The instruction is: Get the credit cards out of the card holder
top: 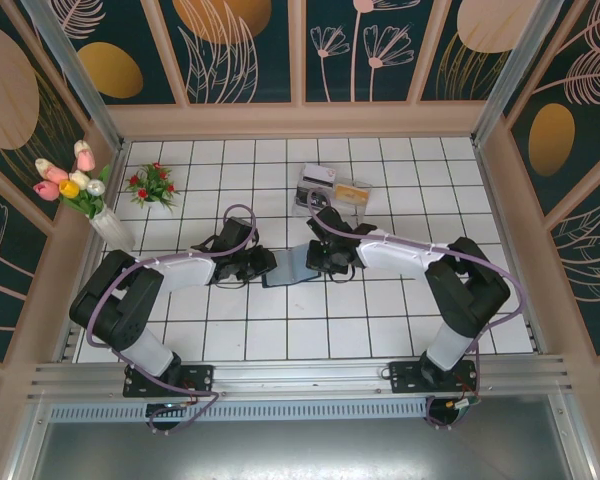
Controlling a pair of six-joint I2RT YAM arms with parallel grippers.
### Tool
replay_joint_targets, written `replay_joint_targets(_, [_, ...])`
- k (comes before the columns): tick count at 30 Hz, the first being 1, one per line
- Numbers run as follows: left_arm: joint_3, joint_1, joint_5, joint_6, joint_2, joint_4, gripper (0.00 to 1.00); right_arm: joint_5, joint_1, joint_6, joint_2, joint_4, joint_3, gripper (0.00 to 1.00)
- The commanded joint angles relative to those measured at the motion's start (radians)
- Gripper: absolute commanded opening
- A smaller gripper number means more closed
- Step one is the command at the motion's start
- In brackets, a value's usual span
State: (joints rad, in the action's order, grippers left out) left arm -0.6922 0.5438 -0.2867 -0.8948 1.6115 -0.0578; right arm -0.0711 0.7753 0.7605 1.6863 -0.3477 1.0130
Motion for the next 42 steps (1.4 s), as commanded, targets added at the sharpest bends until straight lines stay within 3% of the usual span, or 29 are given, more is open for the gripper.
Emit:
replay_joint_targets(1, [0.016,0.005,0.048,0.007,0.034,0.043,0.23,0.024,0.005,-0.026,0.025,-0.02,0.021,0.22])
replay_joint_targets(6, [0.014,0.005,0.055,0.008,0.045,0.047,0.23,-0.005,0.005,-0.04,0.042,-0.004,0.028,0.22])
replay_joint_targets(18, [0.016,0.005,0.041,0.015,0.053,0.038,0.22,-0.233,0.004,-0.081,0.04,0.193,0.023,0.05])
replay_joint_targets(31, [0.022,0.005,0.034,0.023,0.054,0.035,0.22,-0.325,-0.022,-0.058,0.06,0.27,0.006,0.03])
replay_joint_targets(34, [0.022,0.005,0.034,0.026,0.049,0.035,0.22,-0.289,-0.025,-0.053,0.055,0.23,0.011,0.05])
replay_joint_targets(42, [0.012,0.005,0.04,0.033,0.024,0.055,0.23,0.005,-0.018,-0.048,-0.029,-0.005,0.028,0.19])
